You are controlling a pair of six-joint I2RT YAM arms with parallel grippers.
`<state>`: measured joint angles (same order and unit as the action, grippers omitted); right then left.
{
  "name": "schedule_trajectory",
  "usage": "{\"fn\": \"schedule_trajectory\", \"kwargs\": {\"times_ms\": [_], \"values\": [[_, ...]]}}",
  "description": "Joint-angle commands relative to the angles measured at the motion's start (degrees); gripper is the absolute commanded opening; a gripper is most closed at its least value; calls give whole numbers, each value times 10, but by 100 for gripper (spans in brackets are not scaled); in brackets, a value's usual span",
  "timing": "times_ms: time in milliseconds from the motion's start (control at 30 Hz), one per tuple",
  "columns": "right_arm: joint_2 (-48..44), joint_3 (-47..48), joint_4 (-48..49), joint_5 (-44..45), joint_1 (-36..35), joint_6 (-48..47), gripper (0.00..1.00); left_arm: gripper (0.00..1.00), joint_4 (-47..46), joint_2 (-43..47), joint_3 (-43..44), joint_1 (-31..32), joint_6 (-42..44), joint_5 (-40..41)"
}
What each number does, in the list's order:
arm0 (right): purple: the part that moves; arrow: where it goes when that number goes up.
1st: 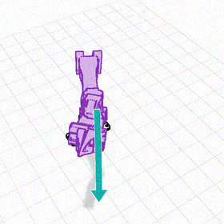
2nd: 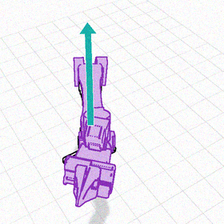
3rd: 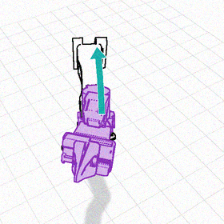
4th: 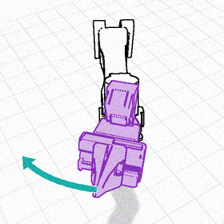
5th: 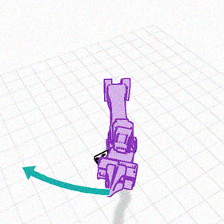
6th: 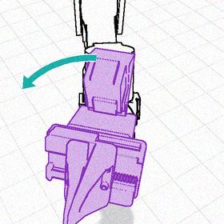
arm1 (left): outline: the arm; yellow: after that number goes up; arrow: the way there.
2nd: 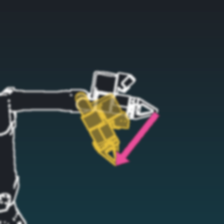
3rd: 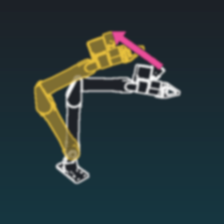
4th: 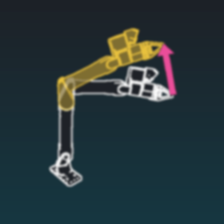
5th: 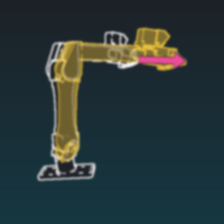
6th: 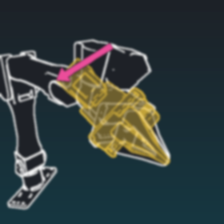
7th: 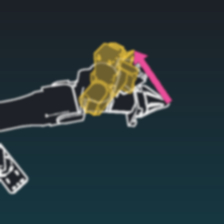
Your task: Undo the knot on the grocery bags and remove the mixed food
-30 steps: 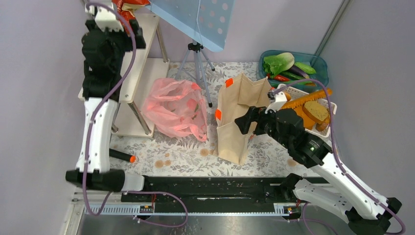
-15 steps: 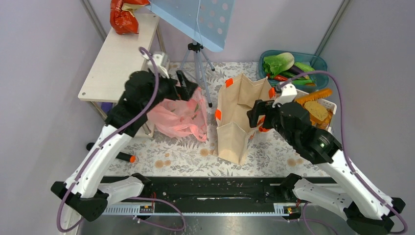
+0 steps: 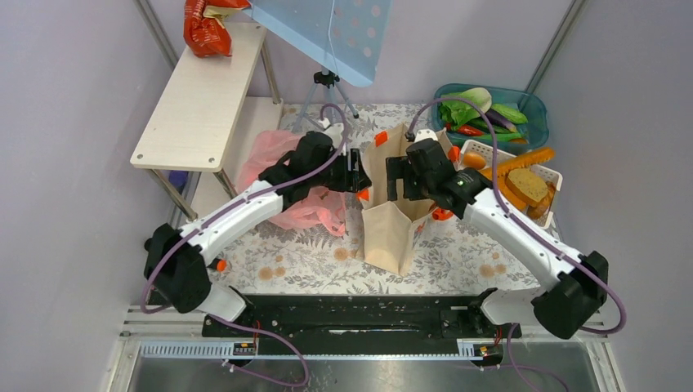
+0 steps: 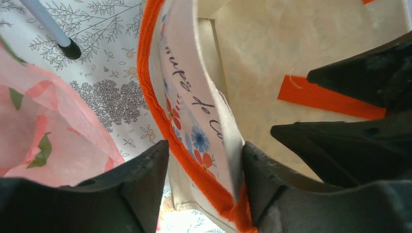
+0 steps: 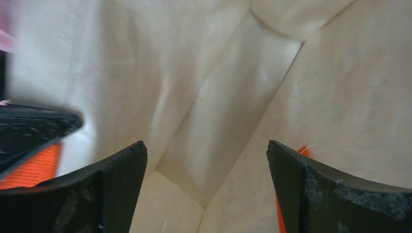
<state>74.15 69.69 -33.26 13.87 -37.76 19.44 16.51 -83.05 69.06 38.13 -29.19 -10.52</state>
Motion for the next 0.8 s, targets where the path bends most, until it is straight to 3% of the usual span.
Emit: {"fn": "schedule_trajectory", "kwargs": {"times_ms": [0, 133, 267, 467, 767], "values": [[37, -48, 6, -77, 17, 51, 99, 46, -21, -29, 3, 3, 13, -26], [76, -88, 18, -114, 2, 72, 99, 16, -47, -35, -16, 4, 3, -60], [118, -103, 5, -118, -25, 75, 100, 0, -67, -26, -35, 3, 1, -63], [189, -154, 37, -103, -52, 108, 99, 0, -68, -22, -44, 3, 4, -68], [227, -188, 69, 38, -57, 162, 99, 0, -44, 21, -45, 2, 25, -50]]}}
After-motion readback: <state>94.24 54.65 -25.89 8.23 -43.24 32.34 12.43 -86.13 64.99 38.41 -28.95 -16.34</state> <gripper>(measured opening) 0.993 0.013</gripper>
